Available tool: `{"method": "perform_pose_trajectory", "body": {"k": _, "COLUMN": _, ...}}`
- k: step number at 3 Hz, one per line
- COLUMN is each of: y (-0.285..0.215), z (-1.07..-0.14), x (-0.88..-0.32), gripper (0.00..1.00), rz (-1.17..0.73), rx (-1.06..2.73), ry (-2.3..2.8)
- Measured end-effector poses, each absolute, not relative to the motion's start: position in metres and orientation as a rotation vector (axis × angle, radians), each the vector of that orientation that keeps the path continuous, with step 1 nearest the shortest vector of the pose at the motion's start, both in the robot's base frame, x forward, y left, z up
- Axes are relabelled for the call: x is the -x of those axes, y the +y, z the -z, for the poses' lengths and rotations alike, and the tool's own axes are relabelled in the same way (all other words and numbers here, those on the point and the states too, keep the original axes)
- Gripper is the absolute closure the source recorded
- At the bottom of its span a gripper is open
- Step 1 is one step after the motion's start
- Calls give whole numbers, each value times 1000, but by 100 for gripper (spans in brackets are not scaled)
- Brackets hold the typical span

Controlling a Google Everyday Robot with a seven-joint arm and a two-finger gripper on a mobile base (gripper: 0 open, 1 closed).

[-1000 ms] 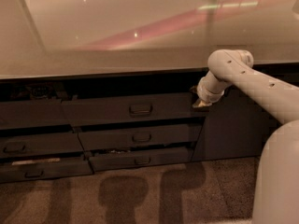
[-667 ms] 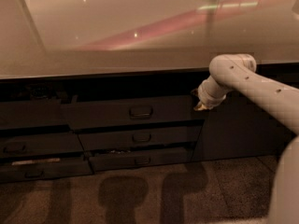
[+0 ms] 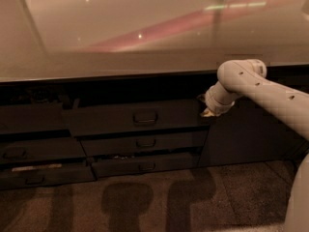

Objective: Open top drawer

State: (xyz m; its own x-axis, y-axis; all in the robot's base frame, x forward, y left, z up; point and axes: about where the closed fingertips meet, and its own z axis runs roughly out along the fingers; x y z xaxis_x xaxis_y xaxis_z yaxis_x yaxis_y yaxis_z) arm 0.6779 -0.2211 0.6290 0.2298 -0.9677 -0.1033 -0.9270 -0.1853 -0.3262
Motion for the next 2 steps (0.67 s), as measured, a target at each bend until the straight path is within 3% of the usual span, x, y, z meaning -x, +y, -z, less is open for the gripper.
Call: {"method": "perform_pose_trajectory", "body": {"k": 2, "y": -222, "z": -634, "x": -673, "gripper": 100, "rz": 181, "rx": 2191, "ry": 1761}}
